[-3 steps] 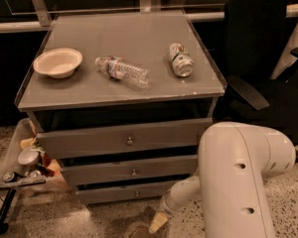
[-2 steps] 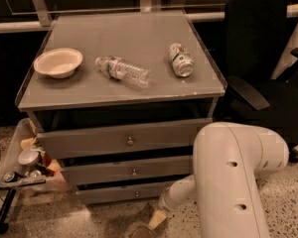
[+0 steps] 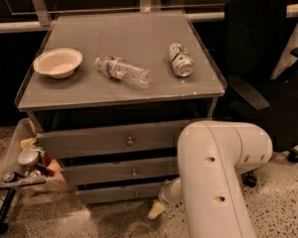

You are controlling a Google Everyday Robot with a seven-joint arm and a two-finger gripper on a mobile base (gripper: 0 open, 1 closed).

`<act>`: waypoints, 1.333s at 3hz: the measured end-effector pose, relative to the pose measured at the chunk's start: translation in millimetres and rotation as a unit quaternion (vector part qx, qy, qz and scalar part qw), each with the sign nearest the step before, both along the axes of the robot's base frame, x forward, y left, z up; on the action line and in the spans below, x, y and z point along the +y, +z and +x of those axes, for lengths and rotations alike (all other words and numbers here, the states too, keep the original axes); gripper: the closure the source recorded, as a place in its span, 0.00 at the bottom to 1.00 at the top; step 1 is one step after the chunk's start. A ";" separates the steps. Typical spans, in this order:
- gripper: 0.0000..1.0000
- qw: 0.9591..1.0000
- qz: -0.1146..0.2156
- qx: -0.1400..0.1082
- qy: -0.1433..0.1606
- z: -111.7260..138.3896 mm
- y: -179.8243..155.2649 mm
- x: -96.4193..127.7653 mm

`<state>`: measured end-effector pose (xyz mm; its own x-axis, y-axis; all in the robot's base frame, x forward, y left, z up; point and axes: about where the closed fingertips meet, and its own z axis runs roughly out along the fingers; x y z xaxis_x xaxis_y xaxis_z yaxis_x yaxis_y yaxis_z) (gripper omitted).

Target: Open bottom drawer

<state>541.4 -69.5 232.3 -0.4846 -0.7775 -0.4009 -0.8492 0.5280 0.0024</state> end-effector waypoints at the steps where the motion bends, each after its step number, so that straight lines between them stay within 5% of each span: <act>1: 0.00 1.000 -0.009 -0.019 -0.002 18.3 -10.0 -0.5; 4: 0.00 0.999 -0.027 -0.030 0.006 42.9 -49.1 3.4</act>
Offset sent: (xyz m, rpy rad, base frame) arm 0.0415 0.0006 -0.0398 -0.0436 -0.0705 -0.0075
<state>584.3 -66.0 183.2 -0.4515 -0.8048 -0.3854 -0.8534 0.5156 -0.0770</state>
